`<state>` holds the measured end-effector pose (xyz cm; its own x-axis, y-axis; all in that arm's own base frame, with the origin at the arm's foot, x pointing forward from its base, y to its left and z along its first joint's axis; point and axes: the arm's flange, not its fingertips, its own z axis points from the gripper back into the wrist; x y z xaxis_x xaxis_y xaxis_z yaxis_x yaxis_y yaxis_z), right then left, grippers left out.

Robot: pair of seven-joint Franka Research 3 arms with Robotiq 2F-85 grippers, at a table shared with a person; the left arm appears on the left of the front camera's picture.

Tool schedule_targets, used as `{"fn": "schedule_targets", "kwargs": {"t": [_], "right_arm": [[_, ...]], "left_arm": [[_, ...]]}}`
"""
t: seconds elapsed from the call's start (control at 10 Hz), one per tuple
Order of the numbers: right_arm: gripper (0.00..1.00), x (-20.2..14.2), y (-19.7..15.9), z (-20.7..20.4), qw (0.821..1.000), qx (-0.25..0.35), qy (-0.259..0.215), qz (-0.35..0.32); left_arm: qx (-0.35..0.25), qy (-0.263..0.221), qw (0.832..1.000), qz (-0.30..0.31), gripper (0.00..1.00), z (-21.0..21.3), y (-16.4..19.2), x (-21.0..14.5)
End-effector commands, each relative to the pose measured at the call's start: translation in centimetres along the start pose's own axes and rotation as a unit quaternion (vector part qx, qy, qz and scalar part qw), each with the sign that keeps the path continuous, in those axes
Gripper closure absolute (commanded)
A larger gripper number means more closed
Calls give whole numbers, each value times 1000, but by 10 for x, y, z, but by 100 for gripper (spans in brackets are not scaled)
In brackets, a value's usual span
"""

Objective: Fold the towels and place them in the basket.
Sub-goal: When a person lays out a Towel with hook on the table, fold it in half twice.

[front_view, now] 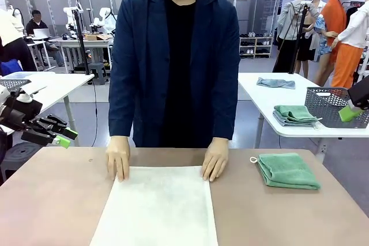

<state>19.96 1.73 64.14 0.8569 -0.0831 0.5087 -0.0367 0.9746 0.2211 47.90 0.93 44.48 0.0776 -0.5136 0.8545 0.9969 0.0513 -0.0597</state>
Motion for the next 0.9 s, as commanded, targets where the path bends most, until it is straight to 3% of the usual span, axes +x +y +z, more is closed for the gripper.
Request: {"fn": "schedule_targets", "kwargs": {"t": [0.0, 0.8], "right_arm": [[0, -1, -3, 2, 1000, 2, 0, -4], [0, -1, -3, 2, 1000, 2, 0, -4]], "left_arm": [[-3, -4, 1000, -5, 44, 2, -1, 1], [-3, -4, 1000, -5, 44, 2, -1, 1]]}}
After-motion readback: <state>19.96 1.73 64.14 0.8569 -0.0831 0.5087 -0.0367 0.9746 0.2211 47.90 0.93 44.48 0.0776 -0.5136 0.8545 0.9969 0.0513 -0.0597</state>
